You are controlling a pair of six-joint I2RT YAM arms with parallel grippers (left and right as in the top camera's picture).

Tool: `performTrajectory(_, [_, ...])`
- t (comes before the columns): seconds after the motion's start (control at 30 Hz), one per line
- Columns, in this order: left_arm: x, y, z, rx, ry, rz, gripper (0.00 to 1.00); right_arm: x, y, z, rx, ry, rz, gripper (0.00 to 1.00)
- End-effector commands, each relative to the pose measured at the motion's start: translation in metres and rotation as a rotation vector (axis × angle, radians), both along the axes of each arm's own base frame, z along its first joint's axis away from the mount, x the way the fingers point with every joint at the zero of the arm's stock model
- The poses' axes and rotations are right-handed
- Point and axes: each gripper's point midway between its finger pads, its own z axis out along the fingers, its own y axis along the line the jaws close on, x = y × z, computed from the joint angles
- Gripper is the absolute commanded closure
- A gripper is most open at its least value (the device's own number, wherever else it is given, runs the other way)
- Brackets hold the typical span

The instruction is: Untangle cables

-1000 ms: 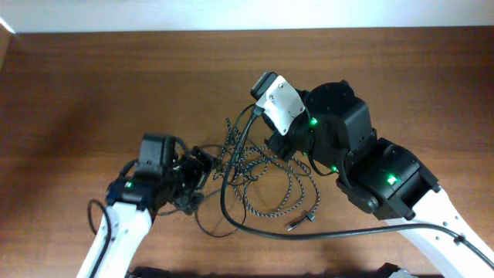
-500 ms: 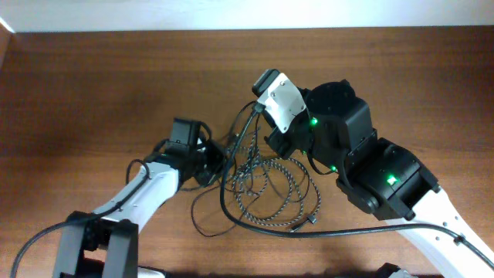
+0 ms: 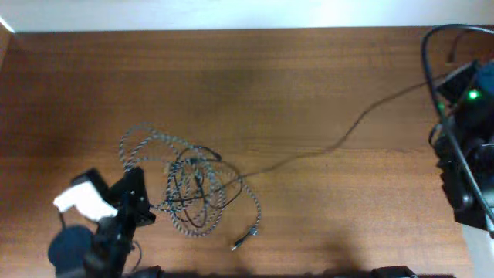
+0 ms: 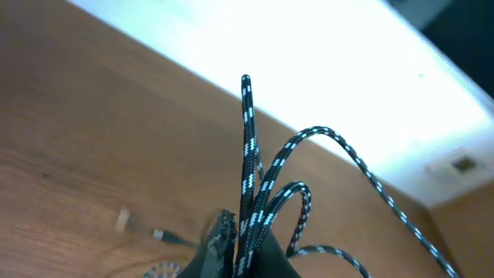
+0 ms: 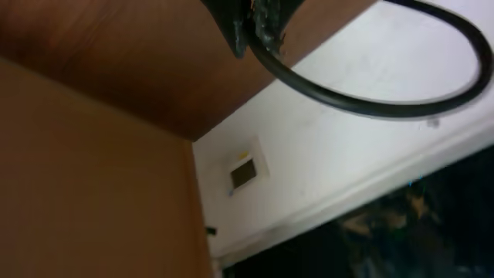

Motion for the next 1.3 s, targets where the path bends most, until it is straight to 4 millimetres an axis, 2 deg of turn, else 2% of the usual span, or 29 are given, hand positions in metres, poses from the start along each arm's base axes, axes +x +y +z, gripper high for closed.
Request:
performTrajectory(0.0, [-0.015, 0.033, 0.011, -0.196, -0.066, 0.272, 1.00, -0.010, -0.014, 0.013, 0.055, -0.068, 0.026, 0.96])
performTrajectory(0.07, [-0.012, 0.035, 0.029, -0.204, -0.141, 0.275, 0.93, -0.019, -0.027, 0.017, 0.054, -0.083, -0.014, 0.96])
performTrajectory(0.1, [-0.011, 0.037, 0.043, -0.193, -0.200, 0.280, 0.94, -0.021, -0.030, 0.018, 0.053, -0.088, -0.024, 0.96])
performTrajectory(0.13, [-0.010, 0.038, 0.061, -0.176, -0.275, 0.275, 0.99, -0.021, -0.030, 0.018, 0.053, -0.088, -0.023, 0.96])
performTrajectory(0.17, [-0.010, 0.038, 0.089, -0.128, -0.383, 0.259, 1.00, -0.022, -0.025, 0.020, 0.053, -0.093, -0.008, 0.96])
performTrajectory(0.23, [-0.005, 0.040, 0.112, -0.057, -0.462, 0.247, 1.00, -0.020, -0.016, 0.020, 0.045, -0.090, 0.010, 0.95])
performTrajectory(0.27, [0.003, 0.042, 0.116, -0.037, -0.460, 0.247, 1.00, -0.022, -0.016, 0.021, 0.032, -0.087, -0.010, 0.95])
performTrajectory(0.37, [0.042, 0.050, 0.113, 0.098, -0.324, 0.217, 1.00, -0.044, -0.039, 0.027, -0.007, -0.103, -0.187, 0.95])
performTrajectory(0.4, [0.066, 0.049, 0.112, 0.158, -0.222, 0.153, 1.00, -0.055, -0.048, 0.031, -0.022, -0.111, -0.266, 0.95])
performTrajectory(0.47, [0.096, 0.055, 0.116, 0.158, -0.056, 0.118, 1.00, -0.075, -0.063, 0.036, -0.049, -0.126, -0.406, 0.95])
performTrajectory(0.53, [0.106, 0.051, 0.123, 0.167, 0.038, 0.063, 1.00, -0.083, -0.074, 0.037, -0.054, -0.129, -0.461, 0.95])
performTrajectory(0.6, [0.104, 0.045, 0.129, 0.219, 0.104, -0.001, 1.00, -0.088, -0.093, 0.034, -0.050, -0.126, -0.514, 0.92])
performTrajectory(0.67, [0.098, 0.043, 0.125, 0.237, 0.134, -0.015, 1.00, -0.077, -0.099, 0.029, -0.031, -0.114, -0.461, 0.80])
performTrajectory(0.73, [0.090, 0.041, 0.118, 0.227, 0.166, -0.019, 1.00, -0.049, -0.095, 0.020, 0.013, -0.098, -0.307, 0.62])
performTrajectory(0.77, [0.087, 0.040, 0.116, 0.224, 0.176, -0.021, 1.00, -0.037, -0.087, 0.018, 0.030, -0.099, -0.228, 0.48])
performTrajectory(0.8, [0.087, 0.040, 0.116, 0.224, 0.177, -0.021, 1.00, -0.025, -0.076, 0.017, 0.050, -0.098, -0.139, 0.41])
performTrajectory(0.83, [0.087, 0.040, 0.116, 0.223, 0.177, -0.021, 1.00, -0.010, -0.058, 0.015, 0.079, -0.099, -0.006, 0.30])
performTrajectory(0.87, [0.087, 0.039, 0.116, 0.221, 0.175, -0.025, 1.00, 0.005, -0.031, 0.016, 0.112, -0.111, 0.170, 0.22])
performTrajectory(0.9, [0.088, 0.039, 0.116, 0.221, 0.175, -0.028, 1.00, 0.013, -0.013, 0.017, 0.134, -0.113, 0.281, 0.20])
performTrajectory(0.93, [0.088, 0.039, 0.116, 0.220, 0.174, -0.029, 1.00, 0.021, 0.021, 0.016, 0.177, -0.109, 0.484, 0.18])
performTrajectory(0.97, [0.088, 0.039, 0.117, 0.221, 0.174, -0.028, 1.00, 0.024, 0.047, 0.016, 0.210, -0.104, 0.634, 0.17])
performTrajectory(1.0, [0.088, 0.039, 0.117, 0.221, 0.174, -0.028, 1.00, 0.023, 0.073, 0.015, 0.244, -0.097, 0.783, 0.16])
performTrajectory(1.03, [0.088, 0.039, 0.116, 0.220, 0.175, -0.029, 1.00, 0.016, 0.116, 0.012, 0.317, -0.075, 1.045, 0.15])
performTrajectory(1.07, [0.088, 0.039, 0.116, 0.220, 0.175, -0.029, 1.00, 0.011, 0.139, 0.005, 0.353, -0.041, 1.196, 0.13])
performTrajectory(1.1, [0.088, 0.039, 0.116, 0.220, 0.175, -0.029, 1.00, 0.008, 0.157, -0.012, 0.386, 0.021, 1.302, 0.12])
performTrajectory(1.17, [0.088, 0.039, 0.116, 0.221, 0.174, -0.028, 1.00, 0.009, 0.179, -0.047, 0.483, 0.154, 1.369, 0.12])
performTrajectory(1.2, [0.088, 0.039, 0.116, 0.220, 0.174, -0.028, 1.00, 0.007, 0.204, -0.082, 0.577, 0.298, 1.426, 0.12])
performTrajectory(1.23, [0.088, 0.039, 0.116, 0.220, 0.174, -0.028, 1.00, 0.005, 0.224, -0.101, 0.639, 0.384, 1.467, 0.12])
performTrajectory(1.27, [0.088, 0.039, 0.116, 0.220, 0.175, -0.028, 1.00, -0.002, 0.257, -0.115, 0.706, 0.459, 1.589, 0.13])
